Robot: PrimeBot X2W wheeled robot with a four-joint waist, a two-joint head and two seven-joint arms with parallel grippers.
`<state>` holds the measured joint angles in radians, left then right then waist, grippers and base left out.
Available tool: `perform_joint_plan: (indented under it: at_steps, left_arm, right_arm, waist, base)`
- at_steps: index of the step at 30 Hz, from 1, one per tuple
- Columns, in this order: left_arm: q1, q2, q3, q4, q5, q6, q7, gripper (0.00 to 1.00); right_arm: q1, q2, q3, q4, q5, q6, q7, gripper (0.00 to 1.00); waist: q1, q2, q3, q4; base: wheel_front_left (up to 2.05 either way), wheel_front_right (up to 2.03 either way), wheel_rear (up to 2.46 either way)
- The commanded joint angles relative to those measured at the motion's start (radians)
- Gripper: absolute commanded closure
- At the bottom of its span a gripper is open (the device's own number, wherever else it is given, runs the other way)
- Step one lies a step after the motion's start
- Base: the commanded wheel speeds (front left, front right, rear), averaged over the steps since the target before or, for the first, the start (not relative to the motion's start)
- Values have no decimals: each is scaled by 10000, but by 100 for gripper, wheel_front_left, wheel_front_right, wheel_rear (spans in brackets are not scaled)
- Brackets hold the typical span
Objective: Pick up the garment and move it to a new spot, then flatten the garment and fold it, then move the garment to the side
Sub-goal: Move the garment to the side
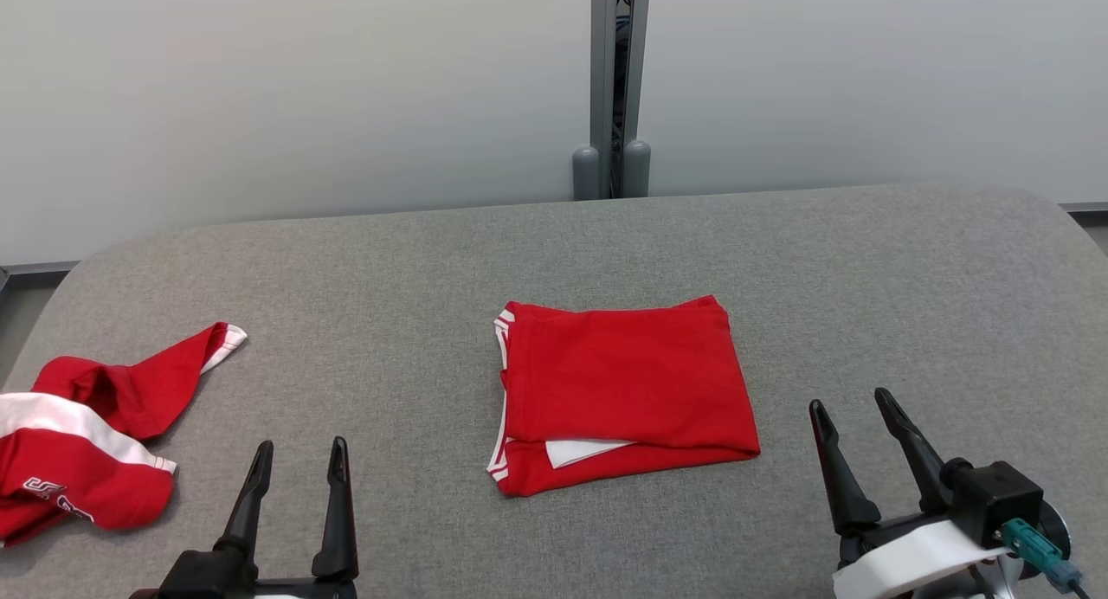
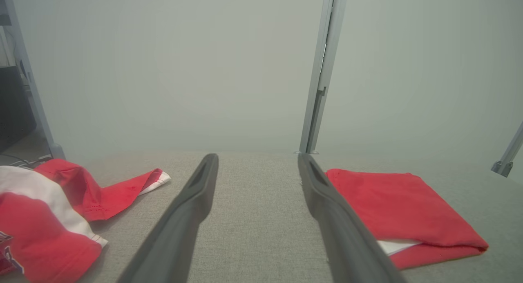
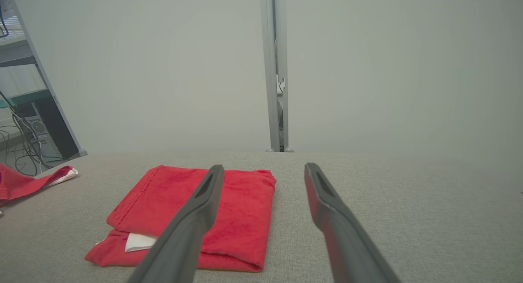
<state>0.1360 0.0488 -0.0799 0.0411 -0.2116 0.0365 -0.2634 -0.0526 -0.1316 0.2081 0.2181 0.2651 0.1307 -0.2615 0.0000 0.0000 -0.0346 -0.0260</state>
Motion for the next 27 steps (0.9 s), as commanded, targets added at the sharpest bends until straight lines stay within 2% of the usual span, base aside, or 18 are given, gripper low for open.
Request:
perform_joint_plan:
  at_steps: [1, 6, 11, 16, 19, 27]
  left_arm:
    - [-63, 36, 41, -2, -15, 53, -18, 0]
    - [-109, 36, 75, -34, 77, 49, -18, 0]
    - [-233, 36, 24, -80, 159, 28, -18, 0]
    - [-462, 36, -97, -137, -139, -100, -18, 0]
    - [-776, 36, -201, -327, -238, -159, -18, 0]
    - [-1579, 35, -637, -767, -196, -267, -18, 0]
  right_arm:
    - [-32, -64, 29, 53, 74, 2, -47, 0]
    - [-183, -18, 162, 109, 368, 2, -46, 0]
    - [-513, 39, 349, 547, 1604, 4, -46, 0]
    - [-1315, -46, 799, 1791, 4134, 4, -47, 0]
    - [-2146, -345, 1265, 2535, 5622, 4, -31, 0]
    - [-4261, -1168, 2106, 3958, 8900, 4, 1571, 0]
  waist:
    - [0, 0, 0, -7]
    - [0, 0, 58, -38]
    - [0, 0, 223, 6]
    - [0, 0, 552, 221]
    - [0, 0, 1051, 388]
    - [0, 0, 2379, 936]
  base:
    - [0, 0, 0]
    - [0, 0, 0]
    - [0, 0, 0]
    - [0, 0, 0]
    - [0, 0, 0]
    - [0, 0, 0]
